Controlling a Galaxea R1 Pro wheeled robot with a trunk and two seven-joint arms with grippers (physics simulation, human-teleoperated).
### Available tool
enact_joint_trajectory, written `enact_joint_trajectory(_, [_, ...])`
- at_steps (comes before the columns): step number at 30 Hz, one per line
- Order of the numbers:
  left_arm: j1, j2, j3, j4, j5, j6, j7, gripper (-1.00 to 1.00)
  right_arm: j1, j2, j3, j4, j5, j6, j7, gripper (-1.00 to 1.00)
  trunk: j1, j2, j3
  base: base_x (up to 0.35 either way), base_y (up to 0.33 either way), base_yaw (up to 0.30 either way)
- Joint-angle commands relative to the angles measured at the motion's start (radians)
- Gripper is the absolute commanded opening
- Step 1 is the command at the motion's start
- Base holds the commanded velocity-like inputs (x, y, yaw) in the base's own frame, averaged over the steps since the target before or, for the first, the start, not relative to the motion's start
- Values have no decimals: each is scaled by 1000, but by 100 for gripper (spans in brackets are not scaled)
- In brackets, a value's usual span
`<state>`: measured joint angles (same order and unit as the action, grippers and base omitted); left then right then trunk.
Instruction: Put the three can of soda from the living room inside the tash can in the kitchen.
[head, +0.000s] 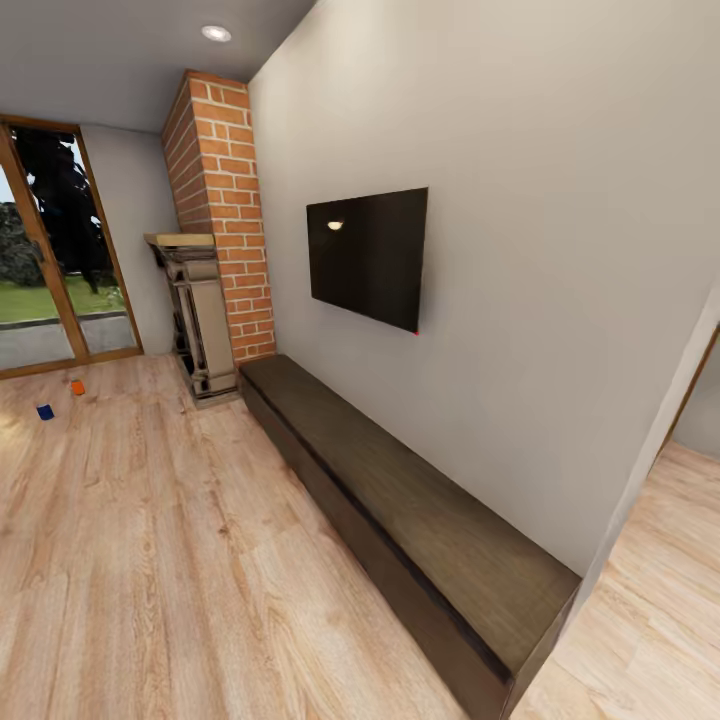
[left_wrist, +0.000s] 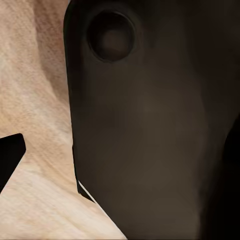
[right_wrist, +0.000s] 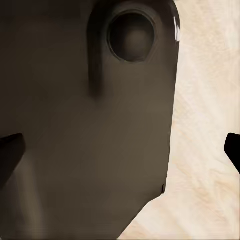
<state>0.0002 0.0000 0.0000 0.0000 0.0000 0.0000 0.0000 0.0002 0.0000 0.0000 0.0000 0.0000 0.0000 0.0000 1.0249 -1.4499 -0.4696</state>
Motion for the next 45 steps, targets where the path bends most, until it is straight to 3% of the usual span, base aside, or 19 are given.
enact_joint_trajectory(1, [6, -4, 5, -6, 6, 6, -6, 100, 6, 6, -6, -6, 6, 6, 6, 100, 0, 0, 0, 0, 0, 0])
enact_joint_trajectory(4, [14, -12, 5, -23, -4, 23, 4, 100, 6, 22, 10, -6, 21, 23, 15, 100, 0, 0, 0, 0, 0, 0])
enact_joint_trajectory(21, [14, -12, 5, -30, -4, 95, 4, 100, 6, 22, 10, -6, 21, 91, 15, 100, 0, 0, 0, 0, 0, 0])
enact_joint_trajectory(25, [-9, 10, 15, -53, 18, 72, -18, 100, -17, 0, 32, -29, 29, 68, 37, 100, 0, 0, 0, 0, 0, 0])
enact_joint_trajectory(31, [-44, 44, 39, -87, 41, 38, -52, 100, -52, -34, 36, -63, 29, 35, 71, 100, 0, 0, 0, 0, 0, 0])
enact_joint_trajectory(32, [-60, 55, 81, -620, 41, -9, -206, 100, -138, -130, 35, -365, 28, -215, 233, 100, 0, 0, 0, 0, 0, 0])
enact_joint_trajectory(37, [-64, 57, 162, -805, 44, 12, -217, 100, -149, -173, 33, -483, 23, -228, 249, 100, 0, 0, 0, 0, 0, 0])
enact_joint_trajectory(41, [-64, 55, 179, -889, 43, 16, -218, 100, -152, -181, 32, -592, 22, -228, 251, 100, 0, 0, 0, 0, 0, 0])
enact_joint_trajectory(42, [-63, 53, 182, -954, 42, 15, -218, 100, -150, -182, 34, -711, 22, -221, 252, 100, 0, 0, 0, 0, 0, 0])
enact_joint_trajectory(45, [-62, 52, 184, -1047, 42, 13, -219, 100, -145, -181, 25, -844, 19, -187, 254, 100, 0, 0, 0, 0, 0, 0])
